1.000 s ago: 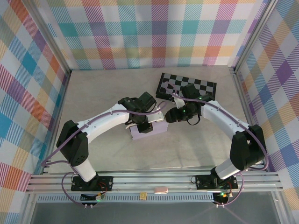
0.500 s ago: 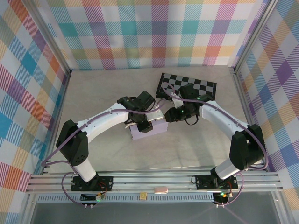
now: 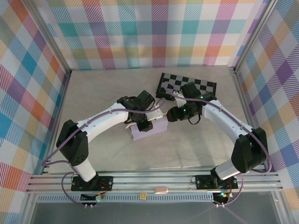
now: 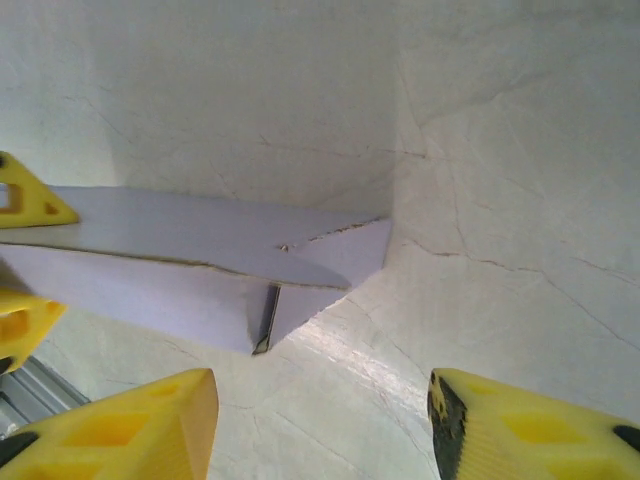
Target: Fold the paper box
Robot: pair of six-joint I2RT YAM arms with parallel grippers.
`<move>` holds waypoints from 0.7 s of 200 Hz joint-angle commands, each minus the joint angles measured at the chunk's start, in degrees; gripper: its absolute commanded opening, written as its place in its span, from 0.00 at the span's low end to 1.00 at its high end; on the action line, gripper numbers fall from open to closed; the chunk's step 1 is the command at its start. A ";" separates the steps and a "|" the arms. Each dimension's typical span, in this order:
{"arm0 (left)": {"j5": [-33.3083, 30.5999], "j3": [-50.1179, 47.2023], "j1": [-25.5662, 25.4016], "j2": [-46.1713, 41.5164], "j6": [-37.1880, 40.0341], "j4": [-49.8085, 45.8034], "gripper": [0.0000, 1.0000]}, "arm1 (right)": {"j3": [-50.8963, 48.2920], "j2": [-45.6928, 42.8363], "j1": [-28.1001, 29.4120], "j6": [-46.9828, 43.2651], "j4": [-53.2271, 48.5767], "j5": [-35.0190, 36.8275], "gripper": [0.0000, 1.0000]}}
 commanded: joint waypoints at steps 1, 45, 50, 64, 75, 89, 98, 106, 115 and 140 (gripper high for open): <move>0.55 -1.02 0.89 0.83 -0.27 0.59 0.30 | 3.62 -2.66 -2.47 -2.98 -4.01 -0.87 0.58; 0.81 -1.02 0.93 0.83 0.00 0.57 0.30 | 4.46 -0.51 -3.25 -8.85 -5.52 -0.99 0.56; 0.82 -1.02 0.94 0.84 -0.01 0.43 0.30 | 4.89 0.04 -3.28 -9.40 -5.52 -1.16 0.55; 0.79 -1.02 0.89 0.82 0.05 0.40 0.30 | 6.03 1.38 -2.95 -11.02 -5.70 -1.68 0.54; 0.80 -1.02 0.89 0.88 0.08 0.40 0.30 | 6.87 2.35 -2.63 -12.80 -5.71 -2.14 0.54; 0.78 -1.00 0.90 0.91 0.09 0.35 0.30 | 7.78 3.50 -2.20 -14.14 -5.72 -2.32 0.54; 0.81 -1.02 0.90 0.89 0.09 0.31 0.30 | 8.29 4.15 -1.84 -14.81 -5.79 -2.55 0.54; 0.95 -0.96 0.92 1.00 0.09 0.22 0.30 | 9.03 5.10 -1.51 -15.24 -6.15 -2.59 0.54; 0.99 -0.86 0.89 1.00 0.09 0.09 0.30 | 9.93 6.19 -1.05 -15.89 -6.65 -2.90 0.54; 0.87 -0.84 0.88 1.05 0.19 -0.04 0.30 | 11.63 8.19 0.17 -17.05 -7.10 -3.82 0.53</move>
